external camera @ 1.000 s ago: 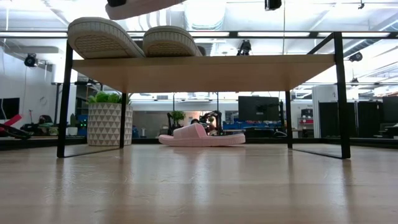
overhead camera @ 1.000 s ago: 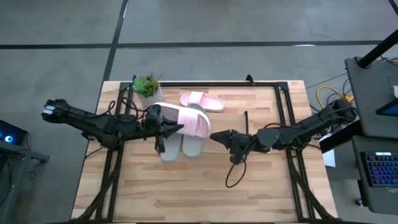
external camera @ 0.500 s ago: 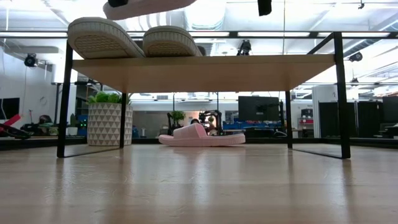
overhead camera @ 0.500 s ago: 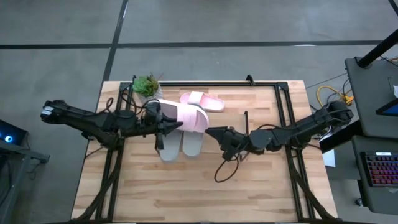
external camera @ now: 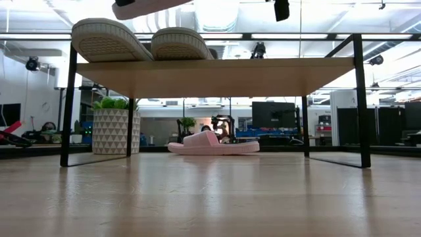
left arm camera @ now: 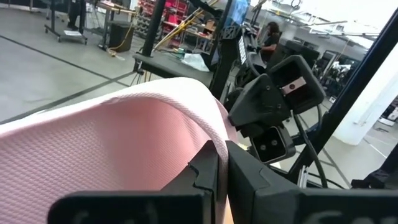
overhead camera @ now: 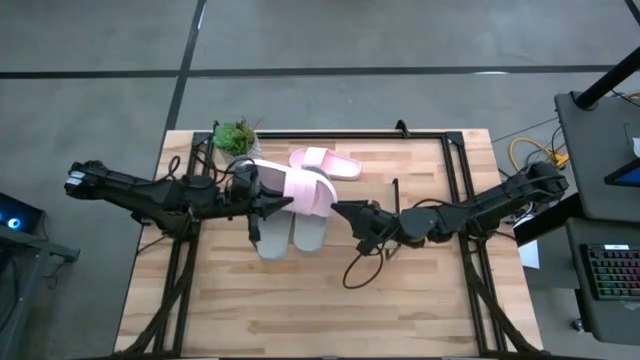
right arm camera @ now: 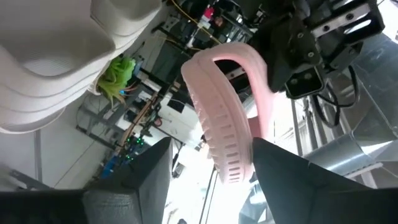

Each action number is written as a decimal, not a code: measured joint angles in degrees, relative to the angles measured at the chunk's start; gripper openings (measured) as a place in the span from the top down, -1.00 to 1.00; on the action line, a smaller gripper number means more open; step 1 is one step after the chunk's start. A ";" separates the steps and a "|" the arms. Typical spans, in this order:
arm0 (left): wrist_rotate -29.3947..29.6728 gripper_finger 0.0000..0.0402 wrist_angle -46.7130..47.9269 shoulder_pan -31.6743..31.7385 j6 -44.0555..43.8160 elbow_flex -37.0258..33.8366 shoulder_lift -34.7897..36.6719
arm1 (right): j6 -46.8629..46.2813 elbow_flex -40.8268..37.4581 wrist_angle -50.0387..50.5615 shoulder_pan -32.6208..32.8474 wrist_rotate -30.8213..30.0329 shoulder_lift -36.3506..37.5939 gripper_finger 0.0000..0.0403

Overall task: Pick and place slides into the shelf
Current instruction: Put the bottom pink slide on the shelf

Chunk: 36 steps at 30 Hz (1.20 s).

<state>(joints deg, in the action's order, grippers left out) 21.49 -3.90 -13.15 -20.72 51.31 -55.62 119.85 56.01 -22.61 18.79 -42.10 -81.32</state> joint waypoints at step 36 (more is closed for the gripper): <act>-1.65 1.00 -3.32 0.83 0.83 0.13 -2.38 | -4.33 -0.13 0.38 0.04 4.49 -0.59 0.87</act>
<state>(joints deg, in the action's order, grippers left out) 19.84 -7.22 -12.32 -19.88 51.44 -58.00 115.52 55.88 -22.23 18.83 -37.60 -81.91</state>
